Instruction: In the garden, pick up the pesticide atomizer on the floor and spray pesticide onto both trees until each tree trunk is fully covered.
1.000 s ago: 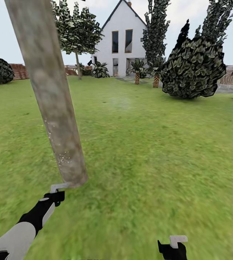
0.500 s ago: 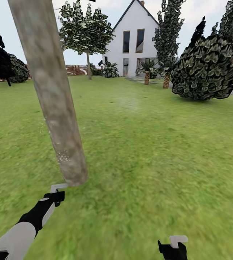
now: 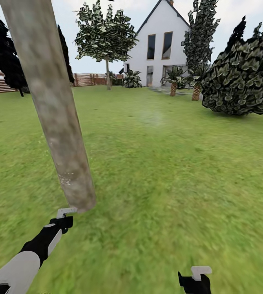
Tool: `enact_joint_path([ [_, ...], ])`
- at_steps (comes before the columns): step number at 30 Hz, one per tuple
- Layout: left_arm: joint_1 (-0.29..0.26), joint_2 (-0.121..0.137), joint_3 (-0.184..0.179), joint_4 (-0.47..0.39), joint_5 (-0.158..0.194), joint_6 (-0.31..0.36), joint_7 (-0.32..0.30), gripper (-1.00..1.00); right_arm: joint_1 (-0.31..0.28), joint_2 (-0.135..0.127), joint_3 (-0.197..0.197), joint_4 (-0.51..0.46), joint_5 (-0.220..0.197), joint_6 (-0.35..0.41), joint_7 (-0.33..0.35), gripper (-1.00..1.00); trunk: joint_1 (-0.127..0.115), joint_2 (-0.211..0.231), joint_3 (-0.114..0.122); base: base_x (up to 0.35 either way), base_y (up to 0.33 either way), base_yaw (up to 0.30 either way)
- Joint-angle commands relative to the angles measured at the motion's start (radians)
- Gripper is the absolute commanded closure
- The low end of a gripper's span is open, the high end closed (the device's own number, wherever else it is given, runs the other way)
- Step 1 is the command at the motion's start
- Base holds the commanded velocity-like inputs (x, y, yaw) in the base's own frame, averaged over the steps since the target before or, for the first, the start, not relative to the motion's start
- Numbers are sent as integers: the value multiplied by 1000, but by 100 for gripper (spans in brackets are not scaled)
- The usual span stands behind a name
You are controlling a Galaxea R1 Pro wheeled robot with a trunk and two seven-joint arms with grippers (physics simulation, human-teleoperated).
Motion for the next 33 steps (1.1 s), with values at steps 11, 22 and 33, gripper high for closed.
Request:
enact_joint_path([
  [11, -1, 1, 4, -154, 2, 12, -6, 100, 0, 0, 0, 0, 0, 0, 0, -100, 0, 0, 0, 73, -117, 195],
  [22, -3, -3, 23, -524, -1, 270, -18, 100, -1, 0, 0, 2, 2, 0, 0, -100, 0, 0, 0, 0, 0, 1],
  [33, -3, 58, -47, -637, -78, 386, -202, 100, -1, 0, 0, 2, 2, 0, 0, -100, 0, 0, 0, 0, 0, 0],
])
